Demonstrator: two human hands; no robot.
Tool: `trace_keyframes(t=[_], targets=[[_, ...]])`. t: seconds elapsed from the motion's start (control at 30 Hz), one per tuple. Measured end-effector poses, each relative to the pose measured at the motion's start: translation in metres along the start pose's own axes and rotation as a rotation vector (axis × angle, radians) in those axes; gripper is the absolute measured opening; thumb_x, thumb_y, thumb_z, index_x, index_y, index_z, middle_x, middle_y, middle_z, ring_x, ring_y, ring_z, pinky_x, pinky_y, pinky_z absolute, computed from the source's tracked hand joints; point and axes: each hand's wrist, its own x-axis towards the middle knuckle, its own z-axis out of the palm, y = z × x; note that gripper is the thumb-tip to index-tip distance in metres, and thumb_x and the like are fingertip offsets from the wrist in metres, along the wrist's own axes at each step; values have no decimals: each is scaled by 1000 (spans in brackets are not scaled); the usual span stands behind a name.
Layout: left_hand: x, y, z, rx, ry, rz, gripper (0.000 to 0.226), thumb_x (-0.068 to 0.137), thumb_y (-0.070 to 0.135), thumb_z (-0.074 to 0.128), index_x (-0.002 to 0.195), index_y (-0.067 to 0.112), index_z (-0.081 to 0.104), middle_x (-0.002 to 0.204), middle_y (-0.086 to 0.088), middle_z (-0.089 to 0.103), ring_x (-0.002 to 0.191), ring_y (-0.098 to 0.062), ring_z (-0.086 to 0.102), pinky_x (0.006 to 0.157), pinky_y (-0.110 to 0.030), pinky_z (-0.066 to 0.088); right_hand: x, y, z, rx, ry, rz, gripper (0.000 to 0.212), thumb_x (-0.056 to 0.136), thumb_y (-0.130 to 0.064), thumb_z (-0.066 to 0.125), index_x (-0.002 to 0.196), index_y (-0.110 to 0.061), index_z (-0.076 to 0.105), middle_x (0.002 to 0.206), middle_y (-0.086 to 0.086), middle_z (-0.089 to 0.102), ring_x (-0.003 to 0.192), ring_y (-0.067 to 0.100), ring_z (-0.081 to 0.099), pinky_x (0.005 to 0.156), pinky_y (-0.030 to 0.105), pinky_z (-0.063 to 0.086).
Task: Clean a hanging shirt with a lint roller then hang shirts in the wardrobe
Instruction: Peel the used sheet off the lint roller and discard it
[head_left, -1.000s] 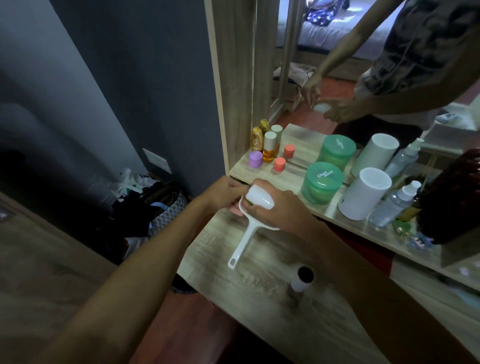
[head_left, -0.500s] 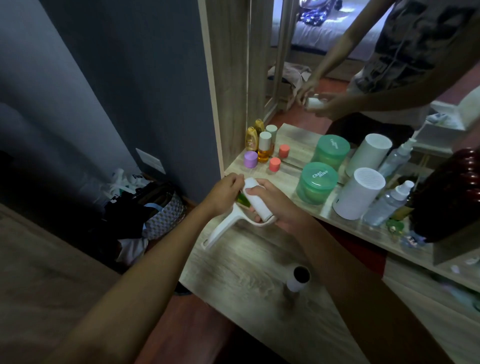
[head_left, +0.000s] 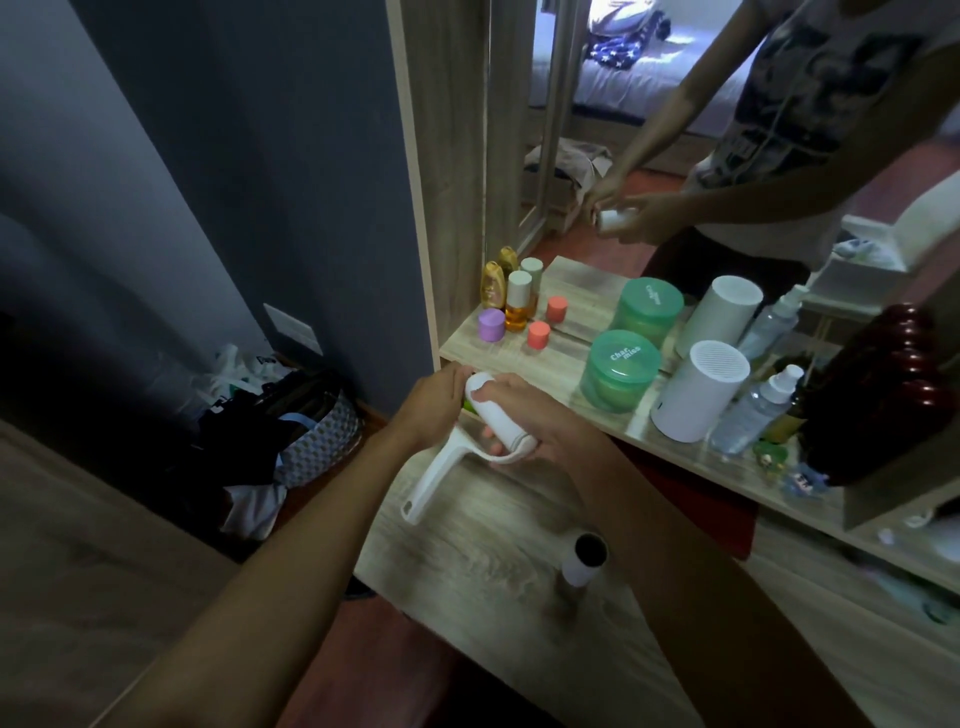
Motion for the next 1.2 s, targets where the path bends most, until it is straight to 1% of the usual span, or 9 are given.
trace_keyframes(t=[0.13, 0.3, 0.43, 0.5, 0.73, 0.9, 1.0, 1.07, 1.2], targets=[[0, 5, 3, -12, 14, -20, 32, 103, 26, 29, 80, 22, 51, 70, 14, 52, 65, -5, 49, 59, -14, 33, -4, -1, 1, -146, 56, -60, 38, 87, -31, 62, 120, -22, 46, 80, 18, 62, 59, 24, 62, 45, 29, 51], [-5, 8, 11, -56, 53, -25, 36, 103, 27, 29, 71, 31, 45, 68, 14, 52, 65, -4, 49, 60, -19, 32, -6, 0, 1, -169, 94, -30, 37, 88, -32, 59, 121, -20, 45, 91, 19, 59, 63, 24, 59, 41, 26, 50], [-6, 9, 12, -14, 77, -14, 32, 103, 28, 28, 80, 23, 50, 72, 7, 56, 68, -11, 52, 64, -25, 35, -4, 9, 1, -450, 321, -216, 50, 83, -44, 58, 126, -22, 45, 114, 8, 60, 98, 29, 60, 82, 36, 51], [-3, -4, 8, 57, 98, -17, 28, 102, 26, 32, 96, 11, 55, 83, -5, 62, 74, -23, 56, 70, -33, 42, -4, 17, -12, -496, 424, -229, 49, 84, -42, 58, 125, -22, 41, 117, 12, 60, 105, 34, 58, 84, 36, 46], [-1, -72, -9, 269, 43, -146, 21, 99, 20, 43, 95, 3, 56, 94, -15, 60, 84, -31, 61, 74, -38, 46, -6, 31, -28, -191, 384, -160, 56, 62, -51, 62, 109, -40, 34, 110, 10, 64, 95, 34, 64, 77, 55, 56], [-9, -86, 44, 464, -168, -303, 28, 97, 12, 43, 124, 5, 48, 128, -17, 53, 116, -34, 54, 92, -39, 43, 0, 29, -22, 294, 279, -62, 60, 73, -44, 61, 123, -18, 40, 118, 23, 58, 80, 31, 59, 47, 32, 51], [-17, -94, 73, 256, -200, -515, 45, 95, 14, 51, 138, 3, 39, 129, -19, 53, 116, -33, 55, 94, -37, 45, -3, 38, -28, 509, 253, 6, 51, 82, -41, 55, 120, -8, 47, 94, 19, 57, 60, 23, 53, 42, 25, 47], [-24, -95, 91, -163, -143, -716, 44, 99, 24, 44, 134, -3, 45, 108, -18, 57, 95, -30, 60, 87, -39, 53, -7, 47, -39, 571, 228, 32, 30, 93, -34, 46, 102, -5, 51, 74, 14, 50, 47, 21, 50, 37, 21, 44], [-24, -97, 122, -562, -14, -884, 40, 99, 29, 44, 124, -2, 53, 110, -21, 60, 89, -34, 66, 72, -46, 59, -8, 69, -58, 596, 284, 75, 30, 94, -34, 46, 114, -10, 46, 72, 12, 51, 39, 18, 54, 37, 19, 45]])
